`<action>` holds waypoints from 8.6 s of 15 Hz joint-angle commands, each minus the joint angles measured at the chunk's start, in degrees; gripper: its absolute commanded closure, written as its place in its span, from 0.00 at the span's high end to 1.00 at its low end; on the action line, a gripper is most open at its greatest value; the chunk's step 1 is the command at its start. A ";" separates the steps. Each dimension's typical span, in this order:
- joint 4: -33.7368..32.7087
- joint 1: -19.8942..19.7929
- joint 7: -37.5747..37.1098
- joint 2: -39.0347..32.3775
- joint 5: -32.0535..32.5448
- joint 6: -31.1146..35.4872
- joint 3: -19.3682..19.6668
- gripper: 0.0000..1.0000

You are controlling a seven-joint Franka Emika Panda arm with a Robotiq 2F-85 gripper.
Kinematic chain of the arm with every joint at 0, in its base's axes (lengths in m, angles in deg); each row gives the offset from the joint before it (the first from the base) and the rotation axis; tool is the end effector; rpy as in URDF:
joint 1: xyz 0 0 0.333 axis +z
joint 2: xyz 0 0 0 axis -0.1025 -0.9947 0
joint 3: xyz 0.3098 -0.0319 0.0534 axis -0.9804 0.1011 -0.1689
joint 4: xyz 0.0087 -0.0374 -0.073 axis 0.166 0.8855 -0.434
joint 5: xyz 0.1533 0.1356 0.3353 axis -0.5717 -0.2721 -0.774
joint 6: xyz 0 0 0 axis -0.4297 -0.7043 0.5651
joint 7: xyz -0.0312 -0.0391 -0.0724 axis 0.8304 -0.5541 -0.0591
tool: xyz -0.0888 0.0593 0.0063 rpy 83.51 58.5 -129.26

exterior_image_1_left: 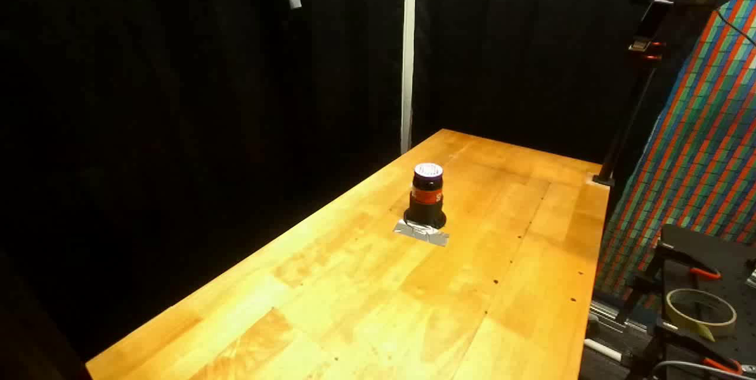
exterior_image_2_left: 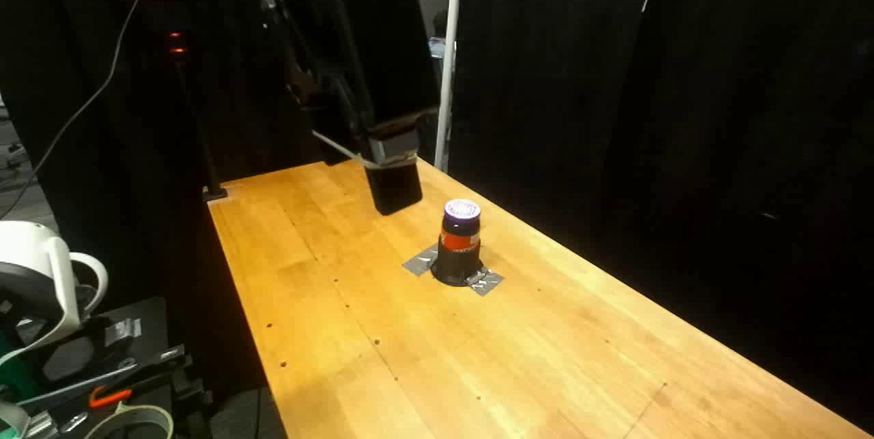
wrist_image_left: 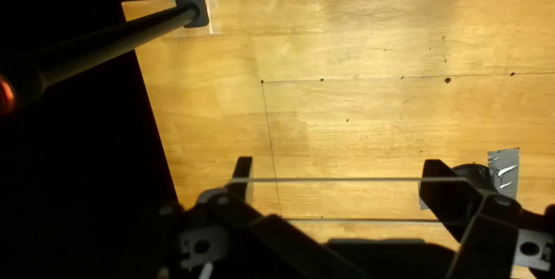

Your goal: Put the rubber band on the jar.

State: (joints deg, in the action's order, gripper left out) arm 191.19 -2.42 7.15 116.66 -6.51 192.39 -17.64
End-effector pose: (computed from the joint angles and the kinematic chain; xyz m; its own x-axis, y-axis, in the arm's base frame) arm 0.3600 -0.1268 0.5186 0.9846 0.0116 0.1743 -0.0184 -0.9853 0.1697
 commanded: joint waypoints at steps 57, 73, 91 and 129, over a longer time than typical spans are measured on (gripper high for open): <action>-78.50 18.88 -6.81 -86.99 -4.97 -32.49 -9.13 1.00; -35.63 13.10 -3.61 -63.94 -4.17 13.44 -10.95 0.75; 11.96 37.70 -4.30 -53.72 0.92 94.46 20.03 0.14; 11.84 55.96 78.71 -36.50 -108.05 91.78 11.77 1.00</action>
State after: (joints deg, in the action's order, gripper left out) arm 203.35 52.01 74.67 74.78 -104.05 282.09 -5.03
